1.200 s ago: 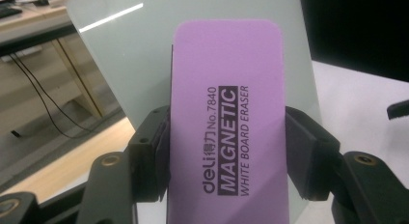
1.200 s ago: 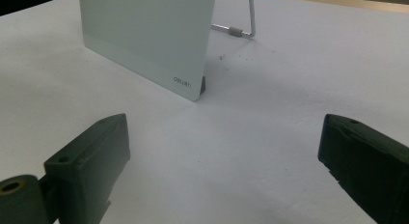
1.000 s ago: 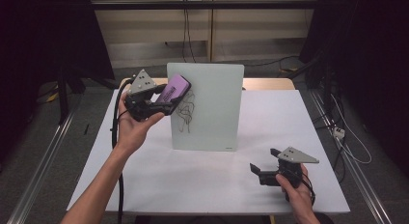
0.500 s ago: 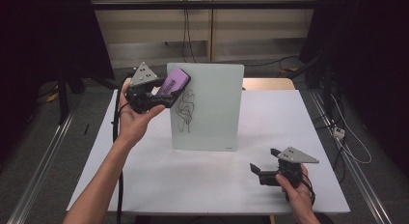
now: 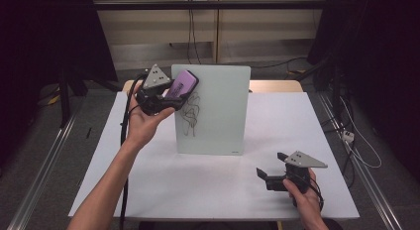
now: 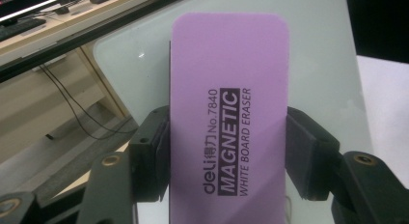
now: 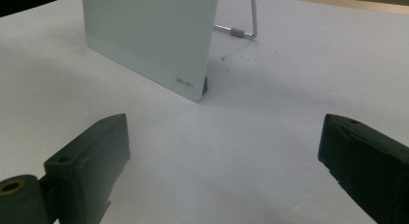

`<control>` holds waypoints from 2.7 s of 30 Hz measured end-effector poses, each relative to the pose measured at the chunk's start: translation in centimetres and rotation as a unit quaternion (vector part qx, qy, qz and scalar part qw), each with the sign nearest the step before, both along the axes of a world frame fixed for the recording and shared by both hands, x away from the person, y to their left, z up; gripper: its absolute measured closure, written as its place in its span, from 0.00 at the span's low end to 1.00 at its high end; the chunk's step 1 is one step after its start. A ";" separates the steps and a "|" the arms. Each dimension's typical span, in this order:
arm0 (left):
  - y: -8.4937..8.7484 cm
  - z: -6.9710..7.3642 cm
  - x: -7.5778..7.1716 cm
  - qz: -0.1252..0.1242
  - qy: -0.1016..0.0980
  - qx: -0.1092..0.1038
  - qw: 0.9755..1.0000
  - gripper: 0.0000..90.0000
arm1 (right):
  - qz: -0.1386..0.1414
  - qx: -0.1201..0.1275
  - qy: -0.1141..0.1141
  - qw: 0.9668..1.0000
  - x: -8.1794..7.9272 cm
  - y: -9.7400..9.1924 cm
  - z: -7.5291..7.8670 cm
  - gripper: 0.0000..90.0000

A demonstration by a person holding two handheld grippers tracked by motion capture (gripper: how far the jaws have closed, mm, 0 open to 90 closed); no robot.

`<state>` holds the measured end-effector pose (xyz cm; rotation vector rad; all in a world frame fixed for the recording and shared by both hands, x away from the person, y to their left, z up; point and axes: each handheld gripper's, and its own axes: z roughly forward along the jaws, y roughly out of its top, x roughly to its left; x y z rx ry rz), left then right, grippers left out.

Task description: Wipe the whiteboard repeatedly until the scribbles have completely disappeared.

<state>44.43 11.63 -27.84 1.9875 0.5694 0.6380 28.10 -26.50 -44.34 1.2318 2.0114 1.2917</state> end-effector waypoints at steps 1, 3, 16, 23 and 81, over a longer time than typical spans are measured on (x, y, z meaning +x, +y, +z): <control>-0.1 -0.1 0.0 0.001 0.001 0.000 1.000 0.45 | 0.000 0.000 0.000 1.000 0.0 0.0 0.0 0.04; -0.2 -0.1 0.0 0.001 -0.009 0.012 1.000 0.46 | 0.001 0.000 0.001 1.000 0.0 0.0 0.0 0.04; -0.6 -0.5 -0.1 -0.005 -0.013 0.021 1.000 0.46 | 0.005 -0.001 -0.001 1.000 0.0 0.1 0.0 0.04; -1.1 -1.4 -0.3 -0.012 -0.009 0.032 0.999 0.45 | 0.006 -0.002 0.003 1.000 0.0 0.1 0.0 0.04; -0.5 -1.9 -0.2 -0.006 0.021 0.019 1.000 0.45 | 0.011 -0.003 0.003 1.000 0.0 0.2 -0.1 0.04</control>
